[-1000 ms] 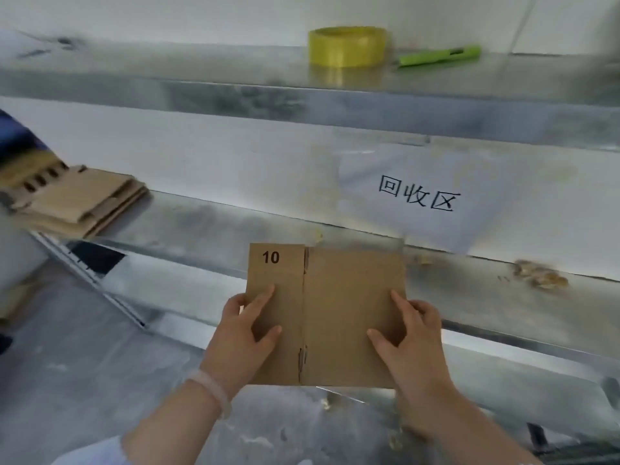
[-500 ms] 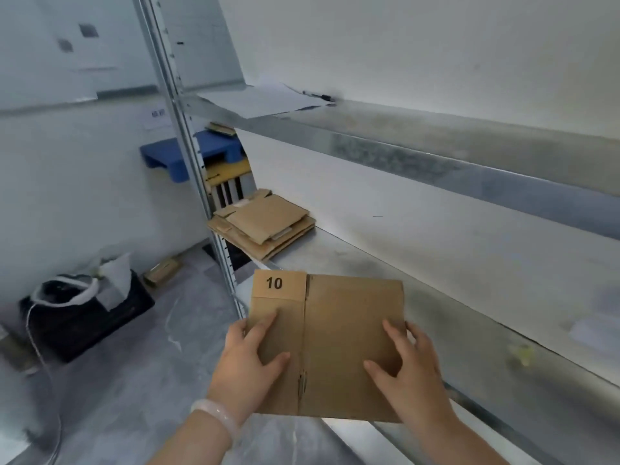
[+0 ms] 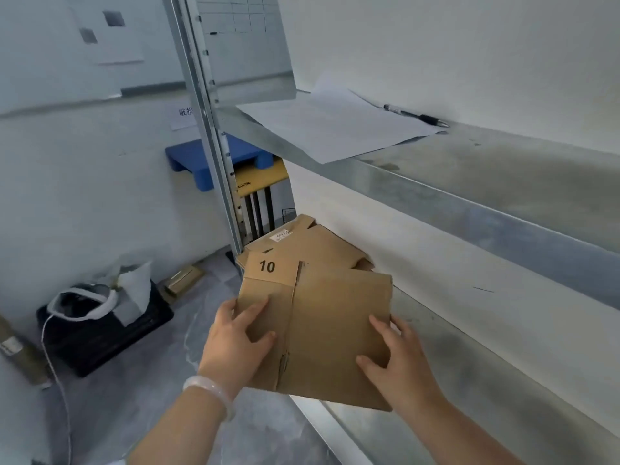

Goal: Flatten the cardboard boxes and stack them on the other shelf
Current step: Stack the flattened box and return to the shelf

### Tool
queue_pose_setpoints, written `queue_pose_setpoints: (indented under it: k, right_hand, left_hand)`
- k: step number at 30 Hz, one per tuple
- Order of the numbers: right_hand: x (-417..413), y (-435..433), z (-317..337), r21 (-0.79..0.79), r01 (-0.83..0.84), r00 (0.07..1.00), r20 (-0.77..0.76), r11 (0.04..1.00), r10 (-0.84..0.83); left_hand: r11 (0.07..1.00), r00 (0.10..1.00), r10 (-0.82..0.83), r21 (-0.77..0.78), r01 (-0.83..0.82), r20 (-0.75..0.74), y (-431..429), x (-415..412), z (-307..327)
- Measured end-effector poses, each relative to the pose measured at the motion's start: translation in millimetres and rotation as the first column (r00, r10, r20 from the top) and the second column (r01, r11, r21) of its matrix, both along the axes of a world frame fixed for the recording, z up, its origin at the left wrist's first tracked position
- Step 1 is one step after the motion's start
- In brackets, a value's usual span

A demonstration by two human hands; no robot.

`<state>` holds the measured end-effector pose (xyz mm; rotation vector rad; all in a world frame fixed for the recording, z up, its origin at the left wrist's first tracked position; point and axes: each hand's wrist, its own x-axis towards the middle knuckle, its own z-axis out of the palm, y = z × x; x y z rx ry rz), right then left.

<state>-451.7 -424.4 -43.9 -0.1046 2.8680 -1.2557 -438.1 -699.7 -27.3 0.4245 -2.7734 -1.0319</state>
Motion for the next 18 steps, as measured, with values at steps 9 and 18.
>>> queue_pose_setpoints:
  k: [9,18]
  right_hand:
    - [-91,-74,-9,0.076,0.234,0.971,0.021,0.969,-0.236]
    - [-153,-144,-13,0.123,0.465,0.867,0.138,0.877,-0.479]
  left_hand:
    - [0.973,0.974,-0.223,-0.048,0.224,0.038,-66,-155,-6]
    - [0.818,0.824,-0.55,-0.107,0.565,0.139,-105,-305,-17]
